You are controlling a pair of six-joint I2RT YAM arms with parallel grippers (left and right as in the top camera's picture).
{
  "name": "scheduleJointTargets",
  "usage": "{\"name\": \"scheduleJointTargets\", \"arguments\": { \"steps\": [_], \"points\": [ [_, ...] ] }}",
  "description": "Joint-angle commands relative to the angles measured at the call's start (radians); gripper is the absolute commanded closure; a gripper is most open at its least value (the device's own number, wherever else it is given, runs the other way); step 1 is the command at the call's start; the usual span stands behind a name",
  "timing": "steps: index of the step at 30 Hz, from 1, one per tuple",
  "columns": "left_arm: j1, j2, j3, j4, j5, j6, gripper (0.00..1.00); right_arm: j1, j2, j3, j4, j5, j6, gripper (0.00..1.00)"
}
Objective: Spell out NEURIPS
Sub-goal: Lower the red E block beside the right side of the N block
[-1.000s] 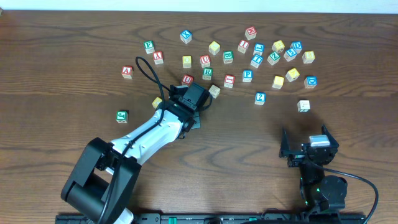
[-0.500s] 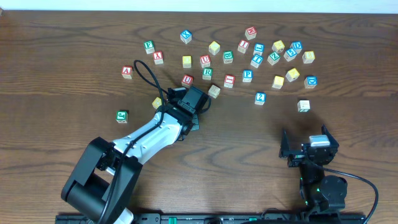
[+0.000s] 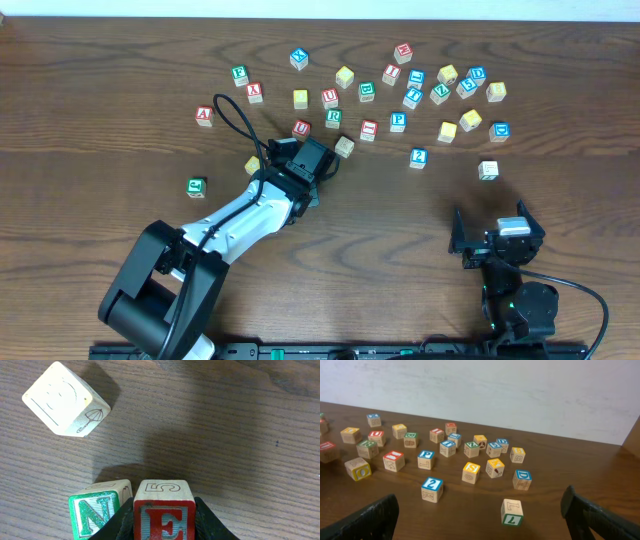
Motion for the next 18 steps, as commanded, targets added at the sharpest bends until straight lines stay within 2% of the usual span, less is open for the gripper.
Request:
{"name": "scheduleJointTargets", "arguments": {
  "steps": [1,18],
  "points": [
    [0.0,0.006,-0.016,-0.004,-0.028,-0.018,0.92,-0.009,-0.003,-0.001,-0.005,0.001,0.015,0.01],
    [0.0,0.006,-0.016,-0.03,-0.028,-0.038,0.93,-0.009,-0.003,-0.001,-0.005,0.001,0.015,0.01]
  ]
}}
